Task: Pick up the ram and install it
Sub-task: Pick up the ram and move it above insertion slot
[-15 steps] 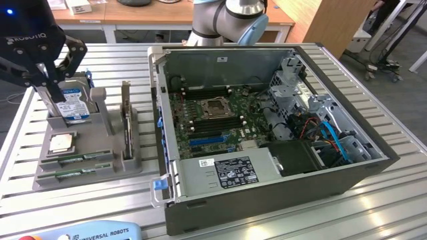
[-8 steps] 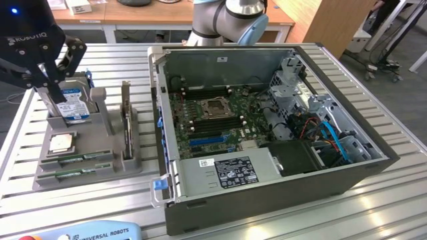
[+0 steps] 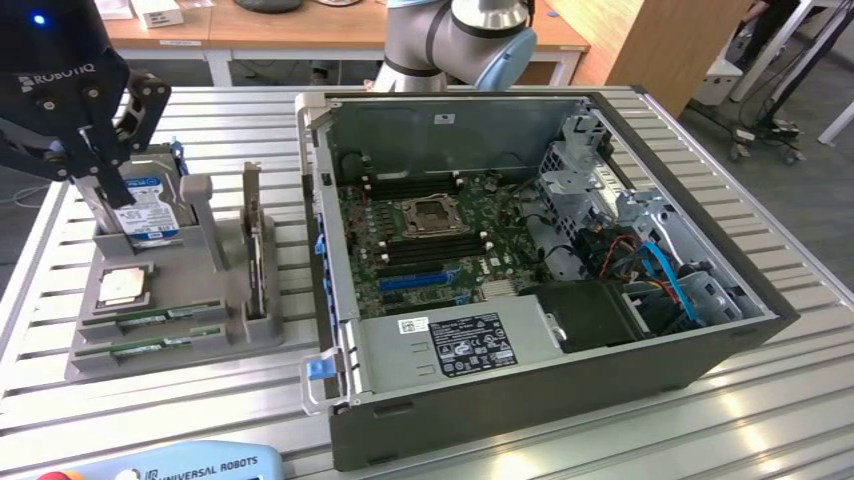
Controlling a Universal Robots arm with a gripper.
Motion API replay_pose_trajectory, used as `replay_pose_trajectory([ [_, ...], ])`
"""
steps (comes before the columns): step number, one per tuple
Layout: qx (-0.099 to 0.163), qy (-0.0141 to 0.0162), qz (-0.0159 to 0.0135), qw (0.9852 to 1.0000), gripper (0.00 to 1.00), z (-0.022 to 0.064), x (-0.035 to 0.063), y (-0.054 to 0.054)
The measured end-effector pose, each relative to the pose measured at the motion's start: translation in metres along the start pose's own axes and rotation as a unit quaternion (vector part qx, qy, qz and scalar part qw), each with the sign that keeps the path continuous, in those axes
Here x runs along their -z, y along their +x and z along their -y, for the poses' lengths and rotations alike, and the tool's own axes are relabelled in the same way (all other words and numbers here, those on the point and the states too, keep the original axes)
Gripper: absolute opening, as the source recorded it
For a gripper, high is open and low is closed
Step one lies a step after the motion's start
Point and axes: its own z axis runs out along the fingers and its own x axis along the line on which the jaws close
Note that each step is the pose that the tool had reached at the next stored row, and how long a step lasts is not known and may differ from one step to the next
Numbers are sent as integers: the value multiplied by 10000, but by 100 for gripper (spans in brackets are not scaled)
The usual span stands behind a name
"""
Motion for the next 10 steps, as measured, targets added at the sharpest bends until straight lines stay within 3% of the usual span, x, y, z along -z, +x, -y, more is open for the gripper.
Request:
replay_pose_trajectory([
  [4, 315, 25, -6, 9995, 10, 1, 0, 0],
  [10, 346, 26, -4, 9994, 10, 0, -1, 0],
])
